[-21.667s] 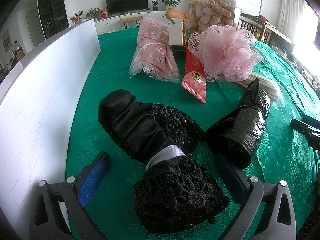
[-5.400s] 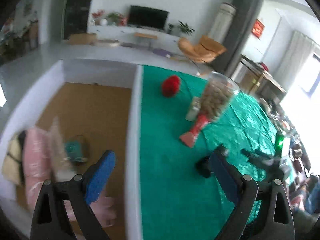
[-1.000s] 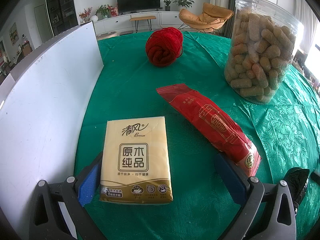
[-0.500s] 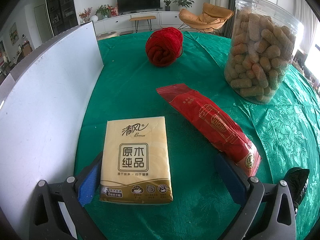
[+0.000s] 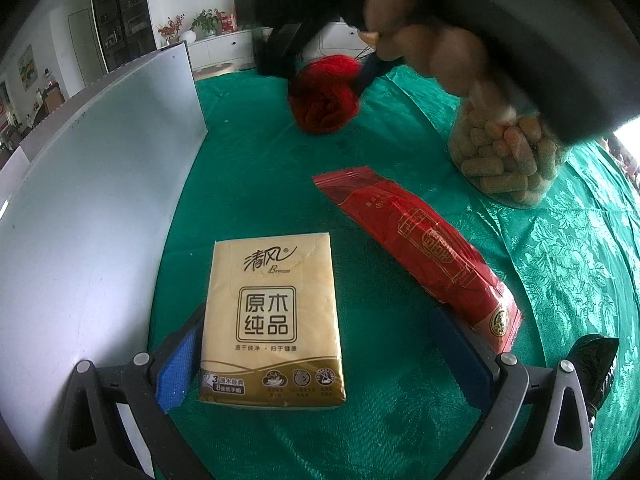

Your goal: Organize soft objects

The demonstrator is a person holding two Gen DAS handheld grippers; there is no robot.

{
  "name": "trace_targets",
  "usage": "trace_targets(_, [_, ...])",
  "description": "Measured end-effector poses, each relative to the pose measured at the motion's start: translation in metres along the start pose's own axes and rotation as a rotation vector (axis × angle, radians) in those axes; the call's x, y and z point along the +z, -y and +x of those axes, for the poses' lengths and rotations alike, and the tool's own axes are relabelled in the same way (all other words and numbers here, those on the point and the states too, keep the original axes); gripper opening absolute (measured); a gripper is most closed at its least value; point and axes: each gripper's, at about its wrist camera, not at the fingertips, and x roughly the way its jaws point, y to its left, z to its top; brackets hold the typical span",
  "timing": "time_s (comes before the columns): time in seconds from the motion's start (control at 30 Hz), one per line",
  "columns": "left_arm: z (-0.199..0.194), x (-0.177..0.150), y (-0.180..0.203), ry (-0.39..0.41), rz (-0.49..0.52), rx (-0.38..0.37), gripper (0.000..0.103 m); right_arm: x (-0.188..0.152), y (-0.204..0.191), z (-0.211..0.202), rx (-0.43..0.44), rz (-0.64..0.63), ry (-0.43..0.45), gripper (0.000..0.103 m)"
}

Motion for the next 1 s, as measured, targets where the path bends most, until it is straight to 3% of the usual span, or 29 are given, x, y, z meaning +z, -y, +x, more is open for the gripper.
trace_targets(0.1, [0.001,0.0,0.001,0.0,0.0,0.0,0.103,-0.01,0.007,-0.022,0.037,0.014,0.063,0.042])
trace_targets(0.23, [0.0,0.0,0.0,0.0,0.0,0.0,0.103,-0.041,0.017,-0.092,0.091,0.022,0.214,0.042])
trace_targets(0.33, [0.002,0.001,0.001,0.0,0.0,0.0,0.103,-0.089,0.031,-0.151,0.128,0.024,0.311,0.043])
trace_targets(0.47, [0.002,0.001,0.001,0.0,0.0,0.0,0.103,-0.18,0.07,-0.201,0.117,0.035,0.363,0.044])
trace_targets(0.7, [0.002,0.001,0.001,0.0,0.0,0.0,0.103,-0.314,0.158,-0.203,0.046,0.186,0.262,0.044])
trace_targets(0.87, [0.002,0.001,0.001,0.0,0.0,0.0,0.103,-0.364,0.174,-0.157,-0.017,0.194,0.145,0.044])
trace_targets(0.9, [0.001,0.0,0.001,0.0,0.0,0.0,0.103,-0.372,0.17,-0.155,-0.032,0.191,0.145,0.046])
trace_targets(1.0, [0.002,0.001,0.001,0.0,0.0,0.0,0.103,-0.386,0.169,-0.139,-0.049,0.186,0.215,0.065])
